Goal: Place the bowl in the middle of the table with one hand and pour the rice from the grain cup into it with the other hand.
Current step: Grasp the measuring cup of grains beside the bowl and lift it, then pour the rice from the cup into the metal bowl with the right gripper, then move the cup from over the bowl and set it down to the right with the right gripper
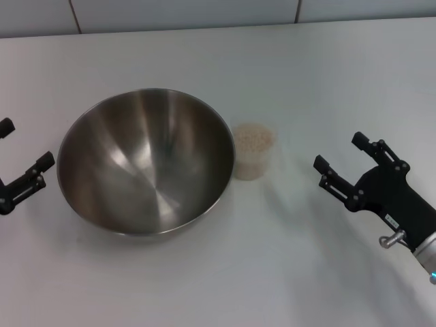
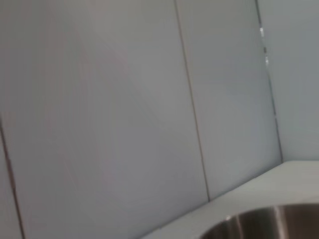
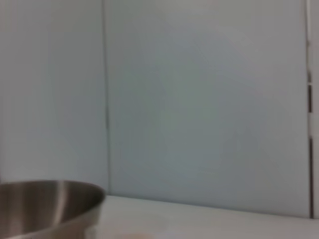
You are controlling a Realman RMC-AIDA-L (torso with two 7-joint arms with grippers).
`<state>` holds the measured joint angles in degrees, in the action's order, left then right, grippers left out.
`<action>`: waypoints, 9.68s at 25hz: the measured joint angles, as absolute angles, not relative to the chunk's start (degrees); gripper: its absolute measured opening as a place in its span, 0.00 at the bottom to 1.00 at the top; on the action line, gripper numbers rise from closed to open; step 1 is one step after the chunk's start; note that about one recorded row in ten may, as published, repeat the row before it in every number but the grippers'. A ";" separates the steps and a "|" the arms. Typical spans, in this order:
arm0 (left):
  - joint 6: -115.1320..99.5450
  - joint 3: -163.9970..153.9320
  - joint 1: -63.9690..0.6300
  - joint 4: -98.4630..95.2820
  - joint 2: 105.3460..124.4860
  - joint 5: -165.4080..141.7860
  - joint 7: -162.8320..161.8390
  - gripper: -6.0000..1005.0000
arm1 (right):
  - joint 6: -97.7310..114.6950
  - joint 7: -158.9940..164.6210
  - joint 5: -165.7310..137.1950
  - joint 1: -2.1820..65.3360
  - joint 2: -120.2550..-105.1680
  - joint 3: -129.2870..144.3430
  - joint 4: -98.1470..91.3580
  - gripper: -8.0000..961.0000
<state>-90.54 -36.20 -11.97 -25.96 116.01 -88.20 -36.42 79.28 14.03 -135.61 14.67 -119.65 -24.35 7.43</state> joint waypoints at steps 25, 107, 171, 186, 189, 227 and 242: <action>-88.25 -36.27 -8.49 -20.30 114.46 -95.19 -35.57 0.80 | 66.71 7.63 -135.60 17.12 -119.80 -28.01 14.93 0.86; -88.54 -36.65 -7.68 -20.13 114.24 -97.56 -37.09 0.80 | 68.88 -3.85 -135.61 25.69 -119.79 -35.40 21.68 0.04; -88.60 -36.65 -9.03 -20.20 114.37 -98.18 -37.62 0.80 | 63.19 -99.67 -136.15 28.08 -119.88 -22.61 38.72 0.09; -88.49 -36.65 -9.41 -20.22 114.34 -98.17 -37.62 0.80 | 69.56 -17.33 -121.26 24.56 -119.87 -29.61 32.57 0.10; -88.49 -36.61 -9.47 -20.22 114.40 -98.17 -37.62 0.80 | 67.32 -14.23 -118.01 24.86 -119.90 -29.82 28.64 0.10; -87.92 -36.65 -10.11 -20.22 114.79 -98.17 -37.62 0.80 | 47.14 -13.53 -116.99 30.94 -119.88 -25.07 24.53 0.13; -87.79 -36.65 -10.11 -20.22 114.79 -98.17 -37.57 0.80 | 48.98 -13.70 -117.01 26.63 -119.61 -24.12 26.35 0.43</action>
<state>-87.79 -36.65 -10.11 -20.22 114.79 -98.17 -37.57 48.98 -13.70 -117.01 26.63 -119.61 -24.12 26.35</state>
